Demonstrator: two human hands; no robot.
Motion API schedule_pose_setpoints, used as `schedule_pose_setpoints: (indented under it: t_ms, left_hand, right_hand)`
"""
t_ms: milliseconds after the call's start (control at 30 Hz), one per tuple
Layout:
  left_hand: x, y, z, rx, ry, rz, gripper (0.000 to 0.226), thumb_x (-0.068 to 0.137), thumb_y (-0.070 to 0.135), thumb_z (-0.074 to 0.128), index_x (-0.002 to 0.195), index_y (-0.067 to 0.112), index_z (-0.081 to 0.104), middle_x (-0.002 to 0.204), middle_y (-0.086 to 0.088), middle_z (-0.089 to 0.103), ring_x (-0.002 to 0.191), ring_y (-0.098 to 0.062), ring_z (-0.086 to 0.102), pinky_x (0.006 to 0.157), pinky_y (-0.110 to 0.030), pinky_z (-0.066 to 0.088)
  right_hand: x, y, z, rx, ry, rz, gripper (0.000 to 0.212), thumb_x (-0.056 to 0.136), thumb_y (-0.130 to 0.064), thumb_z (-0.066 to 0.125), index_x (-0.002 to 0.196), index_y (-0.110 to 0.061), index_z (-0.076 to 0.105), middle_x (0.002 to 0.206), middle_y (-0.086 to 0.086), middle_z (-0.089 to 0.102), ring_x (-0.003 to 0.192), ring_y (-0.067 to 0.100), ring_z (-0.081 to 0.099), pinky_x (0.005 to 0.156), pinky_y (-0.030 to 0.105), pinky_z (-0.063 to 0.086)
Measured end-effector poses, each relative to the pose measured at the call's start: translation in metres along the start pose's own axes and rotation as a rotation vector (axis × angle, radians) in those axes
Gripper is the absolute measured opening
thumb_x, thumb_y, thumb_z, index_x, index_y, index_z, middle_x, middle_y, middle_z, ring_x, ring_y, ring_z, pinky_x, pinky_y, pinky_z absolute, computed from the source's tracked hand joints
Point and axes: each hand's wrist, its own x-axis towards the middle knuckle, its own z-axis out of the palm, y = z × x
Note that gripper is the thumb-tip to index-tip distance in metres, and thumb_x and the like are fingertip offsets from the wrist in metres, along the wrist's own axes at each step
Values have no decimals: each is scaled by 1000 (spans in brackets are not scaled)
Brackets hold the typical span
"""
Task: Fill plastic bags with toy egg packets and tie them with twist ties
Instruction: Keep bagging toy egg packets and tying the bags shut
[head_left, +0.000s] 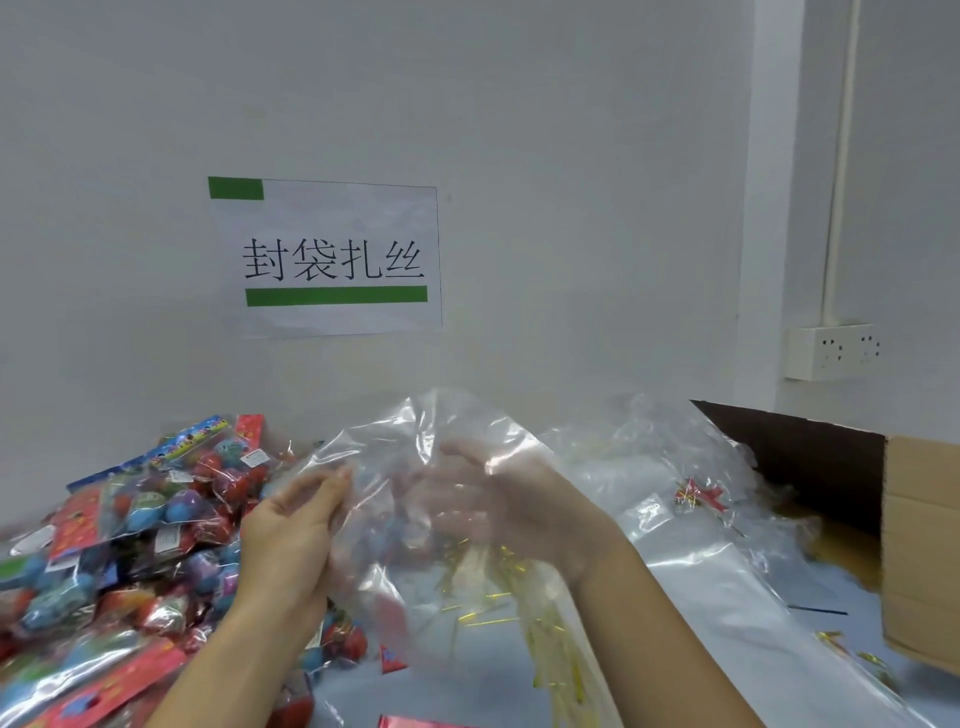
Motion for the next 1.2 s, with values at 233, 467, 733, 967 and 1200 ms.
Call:
schedule_pose_setpoints:
  t_ms: [233, 467, 733, 967, 1200]
  left_hand:
    - [9, 2, -13, 37, 228, -20, 16, 91, 2, 63, 90, 16, 71, 78, -4, 68, 62, -16, 62, 44, -22, 52]
    - [7, -4, -8, 50, 244, 35, 11, 89, 6, 62, 99, 10, 61, 81, -7, 61, 66, -22, 55, 55, -29, 40]
    - [3, 8, -10, -99, 57, -29, 39, 89, 2, 63, 128, 2, 58, 104, -10, 62, 77, -15, 58, 67, -29, 49]
    - [13, 18, -34, -143, 130, -153, 23, 97, 20, 63, 117, 7, 64, 117, -12, 69, 81, -24, 75, 81, -38, 60]
    - [20, 23, -43, -119, 179, -89, 23, 93, 5, 65, 114, -2, 69, 107, -16, 73, 87, -22, 71, 61, -27, 60]
  right_hand:
    - [-6, -10, -45, 161, 57, 180, 75, 100, -63, 34, 105, -1, 78, 119, 22, 70, 108, 44, 68, 82, 53, 59]
    - [-11, -10, -52, -353, 126, 178, 18, 96, -7, 62, 110, -2, 73, 100, 13, 76, 81, 21, 69, 60, 27, 57]
    - [-18, -17, -60, -640, 305, 140, 28, 97, -4, 61, 125, -6, 64, 113, 20, 73, 58, 13, 54, 71, 36, 56]
    - [-23, -20, -65, -730, 334, 120, 21, 97, -5, 59, 115, -9, 70, 80, 2, 72, 49, 9, 48, 78, 39, 59]
    - [-24, -22, -68, -580, 414, 66, 15, 97, -8, 64, 105, -11, 76, 83, 2, 65, 62, 12, 59, 55, 19, 50]
